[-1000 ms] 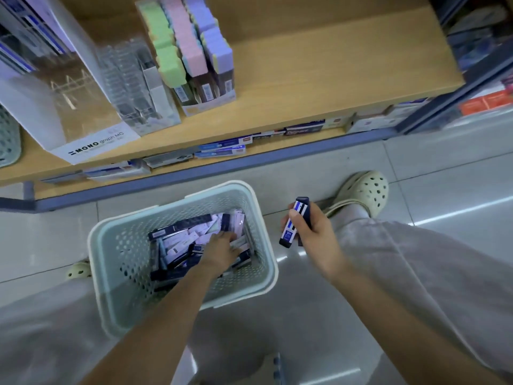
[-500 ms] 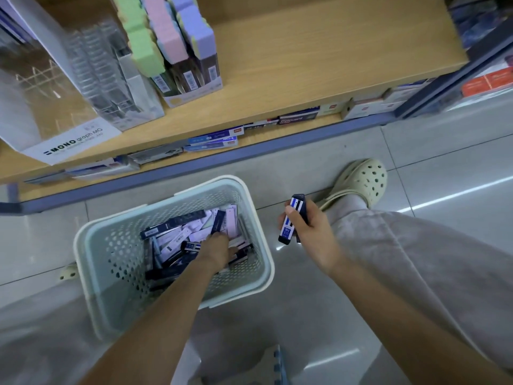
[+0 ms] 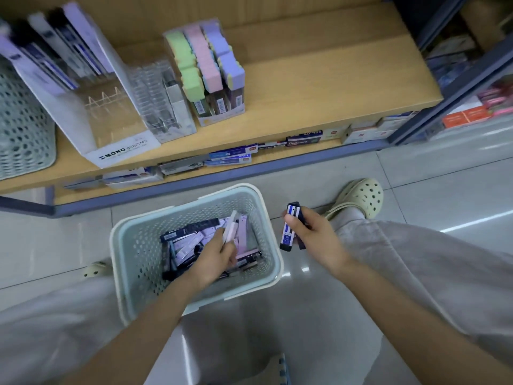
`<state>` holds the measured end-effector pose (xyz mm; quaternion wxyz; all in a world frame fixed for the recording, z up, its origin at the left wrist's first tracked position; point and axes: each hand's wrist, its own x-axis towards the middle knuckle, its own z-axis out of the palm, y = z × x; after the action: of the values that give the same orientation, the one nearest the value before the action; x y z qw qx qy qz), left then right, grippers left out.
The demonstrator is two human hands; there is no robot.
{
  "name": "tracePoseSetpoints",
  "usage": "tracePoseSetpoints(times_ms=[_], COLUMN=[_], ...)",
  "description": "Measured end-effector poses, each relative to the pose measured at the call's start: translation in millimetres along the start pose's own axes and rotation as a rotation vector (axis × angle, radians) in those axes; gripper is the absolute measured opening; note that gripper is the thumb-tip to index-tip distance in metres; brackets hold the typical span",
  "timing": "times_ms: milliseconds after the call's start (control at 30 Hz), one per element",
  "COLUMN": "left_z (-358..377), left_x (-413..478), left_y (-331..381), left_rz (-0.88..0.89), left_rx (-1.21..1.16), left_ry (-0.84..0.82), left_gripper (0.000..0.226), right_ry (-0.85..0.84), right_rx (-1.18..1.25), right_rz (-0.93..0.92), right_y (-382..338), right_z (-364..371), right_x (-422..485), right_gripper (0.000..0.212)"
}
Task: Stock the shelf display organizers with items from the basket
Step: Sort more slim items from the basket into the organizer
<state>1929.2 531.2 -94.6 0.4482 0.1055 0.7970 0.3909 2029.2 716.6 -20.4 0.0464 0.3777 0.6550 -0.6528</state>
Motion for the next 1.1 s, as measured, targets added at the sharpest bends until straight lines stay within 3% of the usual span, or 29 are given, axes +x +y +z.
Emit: tracePoseSetpoints(times_ms=[200, 300, 600, 967, 1100], left_z=[3, 2, -29, -97, -138], left_x=[-45, -65, -116, -138, -147], left_y=[63, 85, 116, 139, 151], left_rz=[0.096, 0.148, 0.302, 0.418, 0.473], left_rx=[-0.367, -0.47, -0.512, -0.361, -0.405], left_ry=[0.049, 0.017, 0.078, 0.437, 0.5], left_gripper=[0.015, 0.011, 0.014, 0.02, 0.012], right_ry=[-0.1, -0.108, -0.128, -0.067, -0.097], right_rx=[0.139, 0.105, 0.116, 0.206, -0.193], right_rz=[-0.019, -0.095, -0.26, -0.258, -0.227], right_y=[-37, -55, -105, -164, -180], right_z=[17, 29, 54, 84, 93], right_x=[-19, -31, -65, -70, -51], right_gripper=[0.012, 0.019, 0.022, 0.024, 0.012])
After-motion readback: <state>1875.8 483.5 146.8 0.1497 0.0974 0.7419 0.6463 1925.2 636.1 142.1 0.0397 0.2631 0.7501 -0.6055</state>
